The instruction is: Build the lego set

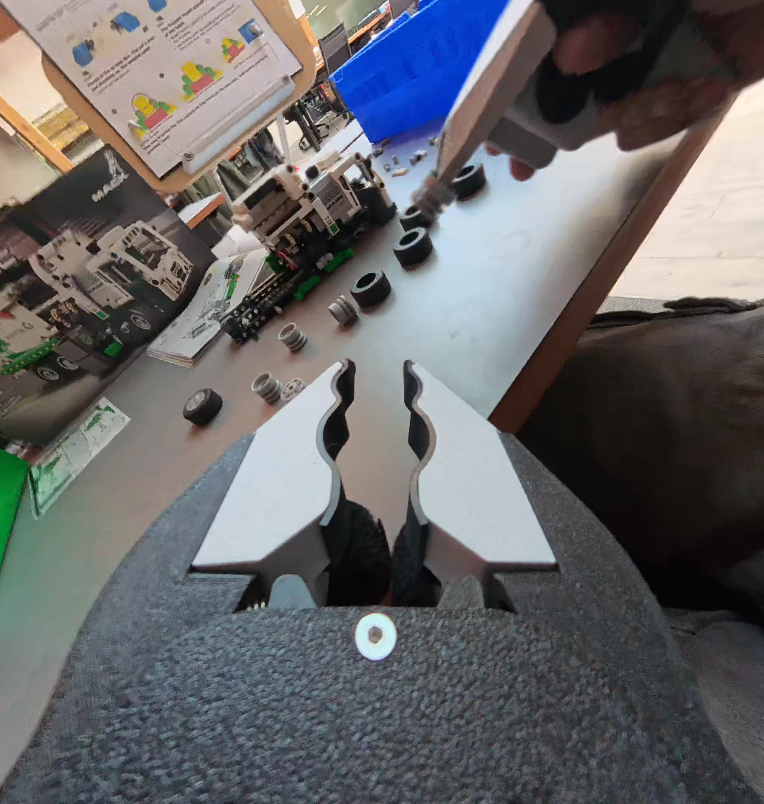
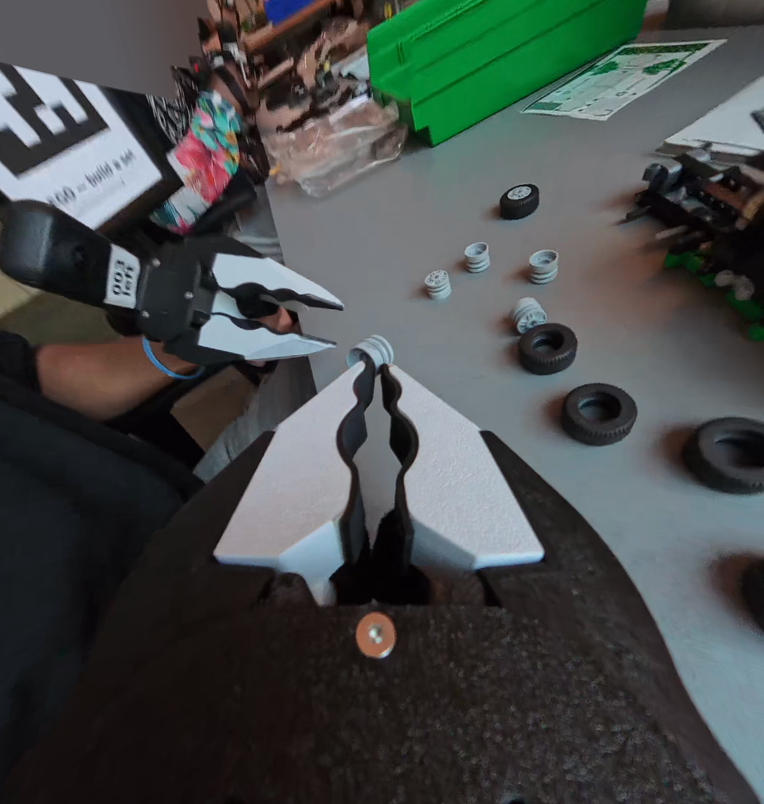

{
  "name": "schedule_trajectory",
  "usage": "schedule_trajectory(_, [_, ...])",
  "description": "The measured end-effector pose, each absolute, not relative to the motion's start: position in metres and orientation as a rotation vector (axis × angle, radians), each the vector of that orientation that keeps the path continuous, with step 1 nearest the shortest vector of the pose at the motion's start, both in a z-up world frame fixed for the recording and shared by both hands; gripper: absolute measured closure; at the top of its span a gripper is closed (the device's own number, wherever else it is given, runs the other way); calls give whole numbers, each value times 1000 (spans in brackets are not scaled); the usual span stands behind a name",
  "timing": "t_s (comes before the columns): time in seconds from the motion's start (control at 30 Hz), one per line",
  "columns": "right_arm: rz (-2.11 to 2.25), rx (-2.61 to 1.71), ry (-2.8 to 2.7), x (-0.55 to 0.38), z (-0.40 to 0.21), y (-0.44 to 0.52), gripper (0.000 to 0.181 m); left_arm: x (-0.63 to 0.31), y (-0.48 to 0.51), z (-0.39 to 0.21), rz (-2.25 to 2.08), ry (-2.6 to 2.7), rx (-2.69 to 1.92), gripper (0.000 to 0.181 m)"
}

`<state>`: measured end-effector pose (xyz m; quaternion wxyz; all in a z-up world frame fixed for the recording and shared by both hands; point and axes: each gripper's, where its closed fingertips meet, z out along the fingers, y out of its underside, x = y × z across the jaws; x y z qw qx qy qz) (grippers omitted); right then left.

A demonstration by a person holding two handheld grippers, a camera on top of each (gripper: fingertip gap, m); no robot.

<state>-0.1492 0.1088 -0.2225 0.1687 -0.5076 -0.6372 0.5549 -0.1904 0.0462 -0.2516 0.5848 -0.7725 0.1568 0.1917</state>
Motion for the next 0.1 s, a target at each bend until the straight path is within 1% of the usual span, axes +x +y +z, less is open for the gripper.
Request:
schedule_trajectory(0.03, [1603,-1494,-1761,-146,-225,114,179,-196,44,-253,405,315,-1808,161])
schedule_trajectory(0.1, [1506,-1572,-1769,-138,-241,123,179,-205,33,-256,322,213,-1812,161])
